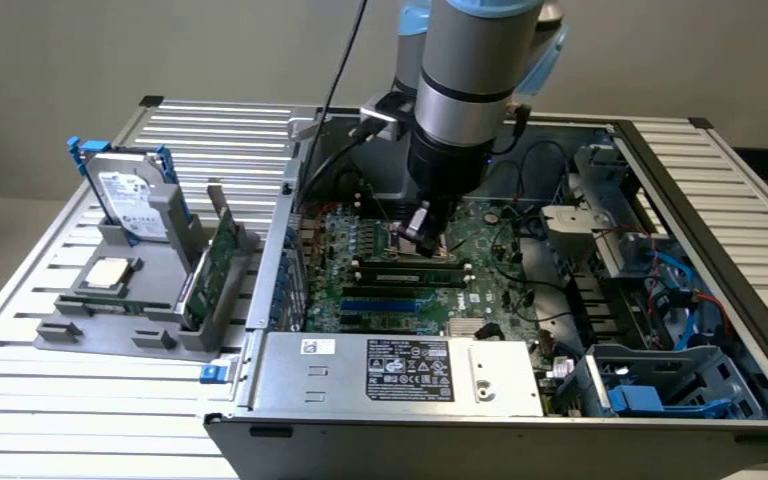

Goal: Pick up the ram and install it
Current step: 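Press down the ram until it locks into place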

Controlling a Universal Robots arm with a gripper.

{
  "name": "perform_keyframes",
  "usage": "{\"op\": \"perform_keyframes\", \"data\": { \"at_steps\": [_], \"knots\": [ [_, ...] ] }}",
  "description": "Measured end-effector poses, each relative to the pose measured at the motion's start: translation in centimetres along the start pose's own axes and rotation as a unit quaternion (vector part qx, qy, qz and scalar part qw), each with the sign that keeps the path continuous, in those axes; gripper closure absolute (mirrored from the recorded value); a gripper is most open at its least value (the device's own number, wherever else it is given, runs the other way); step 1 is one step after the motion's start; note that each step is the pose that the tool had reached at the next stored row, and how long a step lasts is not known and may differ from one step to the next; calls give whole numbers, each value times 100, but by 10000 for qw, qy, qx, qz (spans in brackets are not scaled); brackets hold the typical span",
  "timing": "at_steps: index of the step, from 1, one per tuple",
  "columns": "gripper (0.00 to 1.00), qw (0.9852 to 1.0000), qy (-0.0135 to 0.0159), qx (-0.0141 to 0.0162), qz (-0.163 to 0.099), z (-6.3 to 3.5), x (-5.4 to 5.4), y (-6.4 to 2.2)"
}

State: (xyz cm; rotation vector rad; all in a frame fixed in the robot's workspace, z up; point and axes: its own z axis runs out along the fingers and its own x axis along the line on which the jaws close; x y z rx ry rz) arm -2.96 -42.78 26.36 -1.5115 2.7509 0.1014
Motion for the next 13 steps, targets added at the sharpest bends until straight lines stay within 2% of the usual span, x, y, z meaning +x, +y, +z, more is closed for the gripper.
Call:
{"op": "perform_keyframes", "data": {
  "at_steps": [4, 7, 10, 13],
  "knots": [
    [89, 9996, -11, 1, 296, 1, 0, 0],
    [89, 9986, -20, 3, 524, 1, 0, 0],
    [89, 9972, -30, 4, 752, 2, 0, 0],
    [89, 9951, -39, 6, 988, 2, 0, 0]
  ]
}}
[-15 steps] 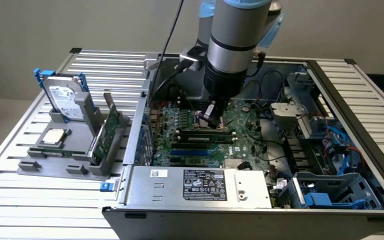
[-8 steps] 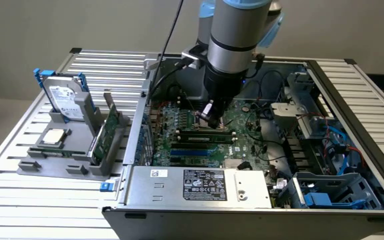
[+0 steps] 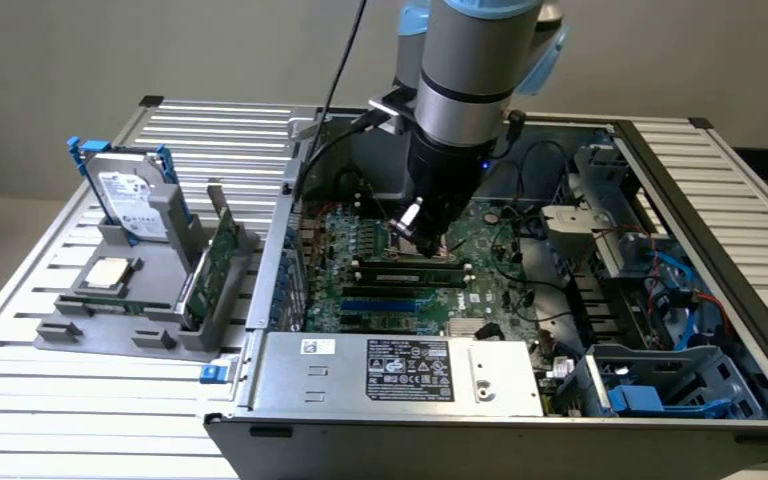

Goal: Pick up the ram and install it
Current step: 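Press down the ram until it locks into place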

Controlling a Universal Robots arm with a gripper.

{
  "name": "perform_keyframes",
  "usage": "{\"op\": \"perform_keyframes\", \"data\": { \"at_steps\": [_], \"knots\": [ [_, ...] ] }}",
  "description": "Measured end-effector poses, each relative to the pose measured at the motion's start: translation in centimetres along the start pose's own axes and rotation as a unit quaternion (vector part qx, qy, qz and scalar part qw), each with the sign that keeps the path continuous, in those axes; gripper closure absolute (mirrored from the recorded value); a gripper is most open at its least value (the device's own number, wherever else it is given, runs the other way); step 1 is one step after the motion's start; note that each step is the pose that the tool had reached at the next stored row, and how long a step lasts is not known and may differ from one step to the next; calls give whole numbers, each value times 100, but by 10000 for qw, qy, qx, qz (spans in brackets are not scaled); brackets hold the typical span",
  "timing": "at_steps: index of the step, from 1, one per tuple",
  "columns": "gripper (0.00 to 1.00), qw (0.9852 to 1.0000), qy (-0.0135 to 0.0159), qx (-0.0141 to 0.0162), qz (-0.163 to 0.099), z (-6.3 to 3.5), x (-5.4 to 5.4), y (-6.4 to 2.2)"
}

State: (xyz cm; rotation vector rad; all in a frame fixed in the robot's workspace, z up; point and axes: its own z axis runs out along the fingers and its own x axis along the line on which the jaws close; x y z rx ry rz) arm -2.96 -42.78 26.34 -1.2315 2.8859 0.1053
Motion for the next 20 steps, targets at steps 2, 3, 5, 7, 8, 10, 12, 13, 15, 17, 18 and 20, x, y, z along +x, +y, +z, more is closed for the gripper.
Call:
{"op": "perform_keyframes", "data": {
  "at_steps": [2, 3, 5, 7, 8, 10, 12, 13, 15, 17, 18, 20],
  "knots": [
    [89, 9999, -5, 1, 150, 0, 0, 0],
    [89, 9997, -8, 0, 231, 0, 0, 0],
    [89, 9993, -12, -1, 379, 1, 0, 0],
    [89, 9986, -13, -4, 522, 1, 0, 0],
    [89, 9982, -12, -8, 592, 1, 0, 0],
    [89, 9973, -9, -14, 731, 0, 0, 0],
    [89, 9962, -7, -21, 871, 1, 0, 0],
    [89, 9956, -6, -25, 939, 1, 0, 0],
    [89, 9942, -2, -32, 1075, 1, 0, 0],
    [89, 9927, 2, -40, 1209, 1, 0, 0],
    [89, 9918, 4, -45, 1276, 2, 0, 0],
    [89, 9899, 11, -55, 1414, 2, 0, 0]
  ]
}}
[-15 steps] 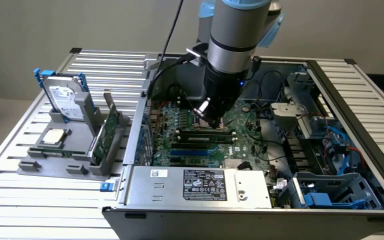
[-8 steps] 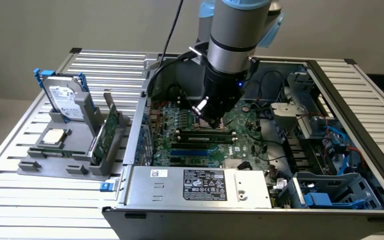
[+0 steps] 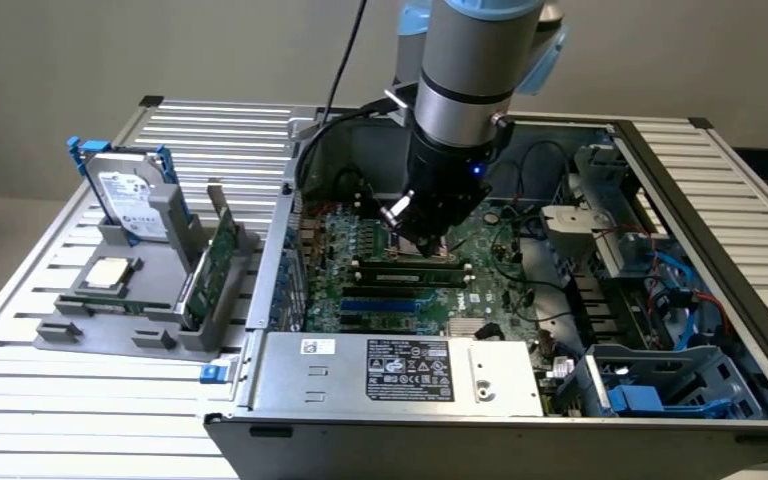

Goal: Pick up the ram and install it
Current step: 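Press down the ram until it locks into place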

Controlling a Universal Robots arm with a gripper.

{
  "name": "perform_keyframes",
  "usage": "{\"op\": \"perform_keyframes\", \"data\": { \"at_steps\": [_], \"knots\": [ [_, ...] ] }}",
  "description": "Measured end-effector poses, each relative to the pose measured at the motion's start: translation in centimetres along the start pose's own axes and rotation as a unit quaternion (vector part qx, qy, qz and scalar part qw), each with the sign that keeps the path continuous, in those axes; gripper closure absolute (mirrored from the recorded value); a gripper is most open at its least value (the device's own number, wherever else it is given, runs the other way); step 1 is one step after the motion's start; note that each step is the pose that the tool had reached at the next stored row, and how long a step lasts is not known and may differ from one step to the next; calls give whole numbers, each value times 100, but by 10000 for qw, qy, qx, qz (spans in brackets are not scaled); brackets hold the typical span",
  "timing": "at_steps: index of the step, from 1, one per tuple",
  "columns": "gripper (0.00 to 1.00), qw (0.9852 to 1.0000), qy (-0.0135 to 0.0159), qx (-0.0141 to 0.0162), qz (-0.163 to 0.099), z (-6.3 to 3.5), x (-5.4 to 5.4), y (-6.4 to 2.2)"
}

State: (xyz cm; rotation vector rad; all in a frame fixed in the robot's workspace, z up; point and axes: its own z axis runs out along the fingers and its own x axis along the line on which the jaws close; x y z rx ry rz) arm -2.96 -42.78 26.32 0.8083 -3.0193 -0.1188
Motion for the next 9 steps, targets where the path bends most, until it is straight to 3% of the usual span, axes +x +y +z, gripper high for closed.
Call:
{"op": "perform_keyframes", "data": {
  "at_steps": [5, 9],
  "knots": [
    [89, 9994, 22, -25, 340, 1, 0, 0],
    [89, 9981, 36, -45, 618, 3, 0, 0]
  ]
}}
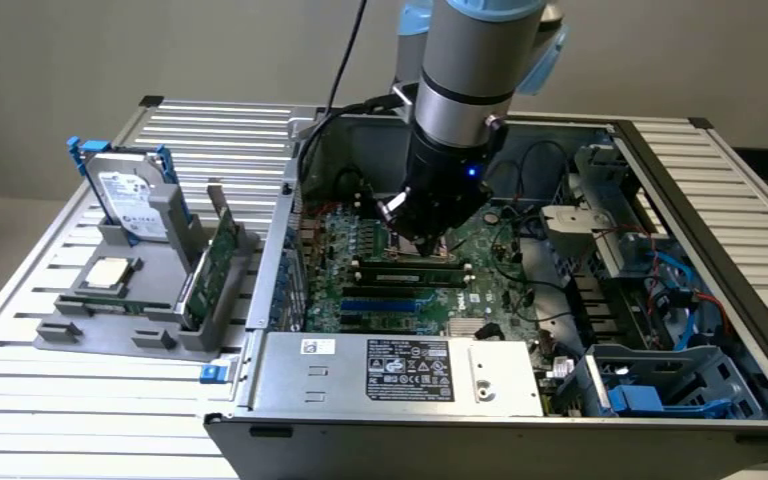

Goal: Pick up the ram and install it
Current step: 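Press down the ram until it locks into place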

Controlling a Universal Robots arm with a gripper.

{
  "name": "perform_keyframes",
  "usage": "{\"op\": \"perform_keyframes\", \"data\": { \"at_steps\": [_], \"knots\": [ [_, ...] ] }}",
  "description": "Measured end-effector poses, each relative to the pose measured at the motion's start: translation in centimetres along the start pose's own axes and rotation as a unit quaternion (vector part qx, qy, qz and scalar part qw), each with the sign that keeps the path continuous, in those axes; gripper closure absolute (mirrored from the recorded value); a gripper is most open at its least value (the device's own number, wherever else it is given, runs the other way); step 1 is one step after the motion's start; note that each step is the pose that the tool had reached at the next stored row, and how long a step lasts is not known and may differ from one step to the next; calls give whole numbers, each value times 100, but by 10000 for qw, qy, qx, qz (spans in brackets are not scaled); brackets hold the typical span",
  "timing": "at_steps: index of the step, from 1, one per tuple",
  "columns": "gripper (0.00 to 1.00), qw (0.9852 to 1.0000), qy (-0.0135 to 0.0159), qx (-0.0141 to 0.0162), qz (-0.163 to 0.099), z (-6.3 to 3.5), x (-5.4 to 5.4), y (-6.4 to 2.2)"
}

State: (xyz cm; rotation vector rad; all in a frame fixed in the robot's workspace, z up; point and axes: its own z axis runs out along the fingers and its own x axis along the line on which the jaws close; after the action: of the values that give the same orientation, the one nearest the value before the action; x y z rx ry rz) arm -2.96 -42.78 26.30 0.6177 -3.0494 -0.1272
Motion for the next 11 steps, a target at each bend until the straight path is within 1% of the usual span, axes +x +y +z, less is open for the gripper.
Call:
{"op": "perform_keyframes", "data": {
  "at_steps": [2, 6, 11],
  "knots": [
    [89, 9999, -3, -6, 144, 2, 0, 0],
    [89, 9990, -26, -5, 454, 8, 0, -1],
    [89, 9971, -43, 16, 761, 22, 0, -2]
  ]
}}
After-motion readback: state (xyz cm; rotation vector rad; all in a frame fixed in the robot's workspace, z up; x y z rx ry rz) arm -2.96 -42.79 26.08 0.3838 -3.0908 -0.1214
